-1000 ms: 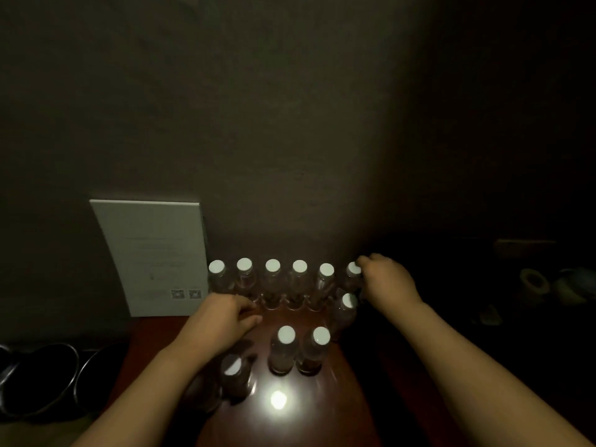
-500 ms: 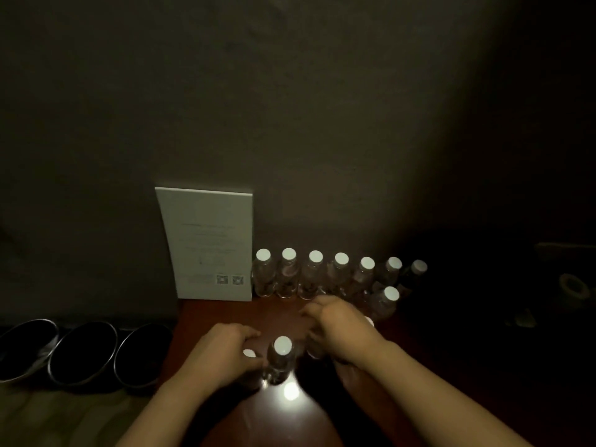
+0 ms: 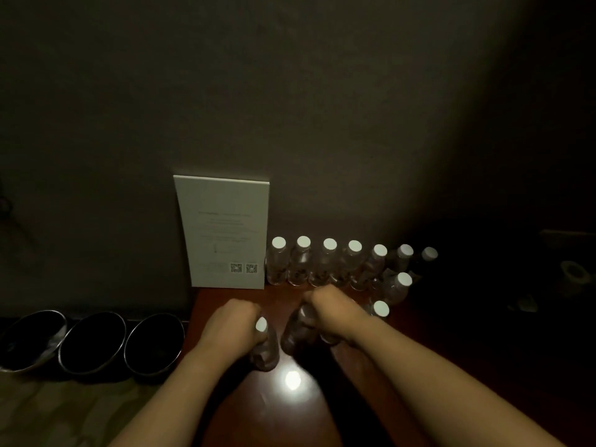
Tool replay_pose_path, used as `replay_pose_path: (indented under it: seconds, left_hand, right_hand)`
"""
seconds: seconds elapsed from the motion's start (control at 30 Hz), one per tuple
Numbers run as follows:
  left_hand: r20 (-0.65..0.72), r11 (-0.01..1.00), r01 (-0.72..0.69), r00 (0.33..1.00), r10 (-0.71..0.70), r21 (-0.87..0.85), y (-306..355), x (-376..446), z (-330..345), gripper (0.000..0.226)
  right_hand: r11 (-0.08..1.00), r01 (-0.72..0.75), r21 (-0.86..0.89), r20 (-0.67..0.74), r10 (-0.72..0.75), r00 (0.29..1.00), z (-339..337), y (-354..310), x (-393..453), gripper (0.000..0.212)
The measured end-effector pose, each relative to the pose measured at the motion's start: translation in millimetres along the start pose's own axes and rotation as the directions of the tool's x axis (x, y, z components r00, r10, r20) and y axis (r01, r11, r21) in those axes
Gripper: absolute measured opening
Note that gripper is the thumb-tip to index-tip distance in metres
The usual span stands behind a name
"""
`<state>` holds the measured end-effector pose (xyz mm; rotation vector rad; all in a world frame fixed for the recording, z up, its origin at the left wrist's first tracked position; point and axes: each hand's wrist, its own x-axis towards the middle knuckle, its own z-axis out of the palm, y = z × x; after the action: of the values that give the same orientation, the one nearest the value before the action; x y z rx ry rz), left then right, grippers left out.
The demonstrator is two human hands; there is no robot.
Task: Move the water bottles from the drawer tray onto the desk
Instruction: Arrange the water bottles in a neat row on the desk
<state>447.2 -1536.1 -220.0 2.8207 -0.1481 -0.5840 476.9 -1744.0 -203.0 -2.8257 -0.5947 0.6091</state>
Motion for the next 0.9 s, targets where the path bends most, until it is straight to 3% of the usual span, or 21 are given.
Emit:
replay_pose_path:
  seconds: [0.27, 0.5, 0.9]
  left_hand:
    - [-0.11, 0.99, -0.031, 0.994, 0.016, -0.137, 0.3, 42.2, -33.2, 0.031]
    - [-0.147, 0.992, -0.045, 0.989, 0.027, -0.116, 7.5, 80.9, -31.2, 0.021]
    - [-0.223, 0.984, -0.087, 0.973, 0.051, -0.155, 12.1, 112.0, -20.8, 0.03]
  right_hand:
    - [0.992, -0.106, 0.061, -0.095, 0.111, 0.989, -16.4, 11.3, 28.4, 0.025]
    - [0.991, -0.117, 0.07, -0.099, 0.123, 0.987, -23.5, 19.7, 45.8, 0.022]
    - [0.983, -0.155, 0.097, -0.146, 0.168, 0.975, -26.0, 30.0, 59.0, 0.016]
